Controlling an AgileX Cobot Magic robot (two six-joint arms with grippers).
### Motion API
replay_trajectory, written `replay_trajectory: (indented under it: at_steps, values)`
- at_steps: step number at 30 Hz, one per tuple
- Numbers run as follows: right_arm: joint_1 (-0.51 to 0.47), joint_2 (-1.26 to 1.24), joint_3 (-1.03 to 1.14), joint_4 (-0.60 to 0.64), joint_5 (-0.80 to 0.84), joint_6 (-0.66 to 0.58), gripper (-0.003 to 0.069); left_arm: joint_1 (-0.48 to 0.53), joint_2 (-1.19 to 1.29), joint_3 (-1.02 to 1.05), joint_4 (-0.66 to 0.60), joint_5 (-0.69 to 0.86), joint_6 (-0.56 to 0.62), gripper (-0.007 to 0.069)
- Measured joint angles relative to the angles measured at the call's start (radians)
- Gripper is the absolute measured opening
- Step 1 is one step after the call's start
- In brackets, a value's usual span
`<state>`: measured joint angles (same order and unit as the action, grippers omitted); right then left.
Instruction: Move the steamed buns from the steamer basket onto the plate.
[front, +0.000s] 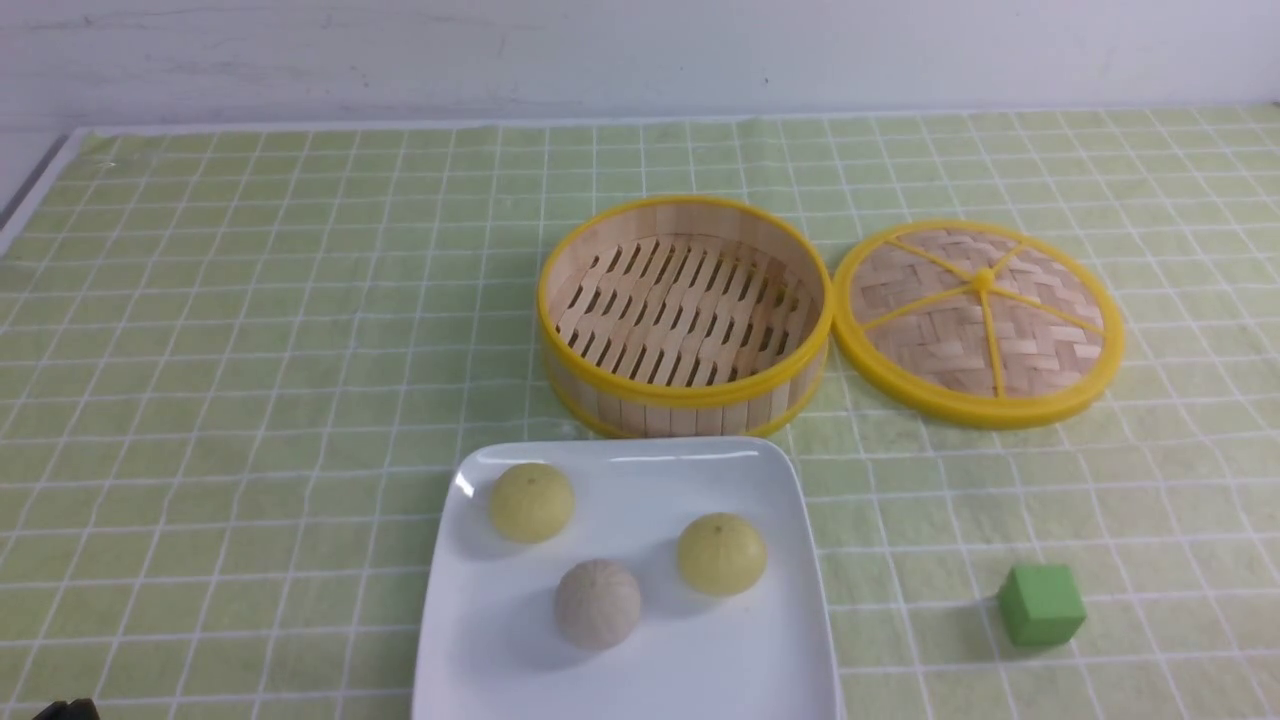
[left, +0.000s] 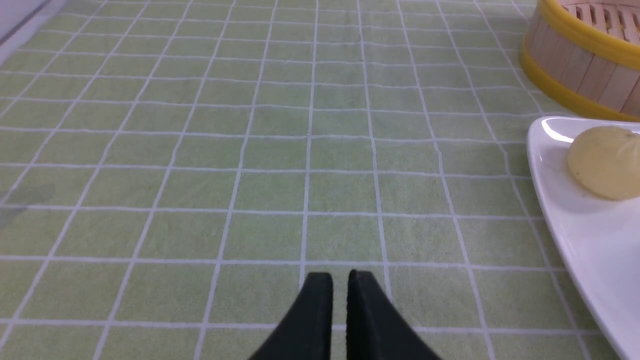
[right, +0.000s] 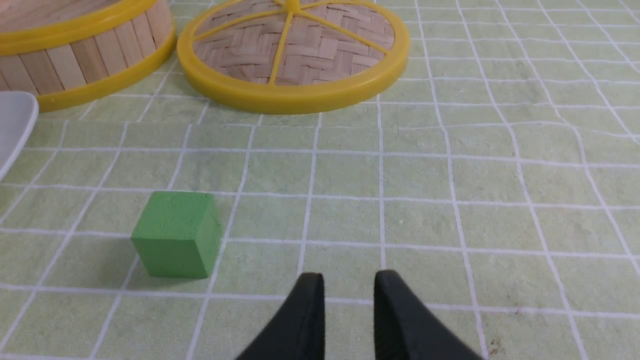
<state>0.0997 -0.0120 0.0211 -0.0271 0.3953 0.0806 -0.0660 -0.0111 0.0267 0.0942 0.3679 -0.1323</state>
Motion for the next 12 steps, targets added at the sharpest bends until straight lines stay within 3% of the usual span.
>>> replay_trajectory:
  at_steps: [12]
  values:
    - [0.000,0.000,0.000,0.000,0.000,0.000,0.0193,0.000,0.000,-0.001,0.000,0.001,0.000,0.0087]
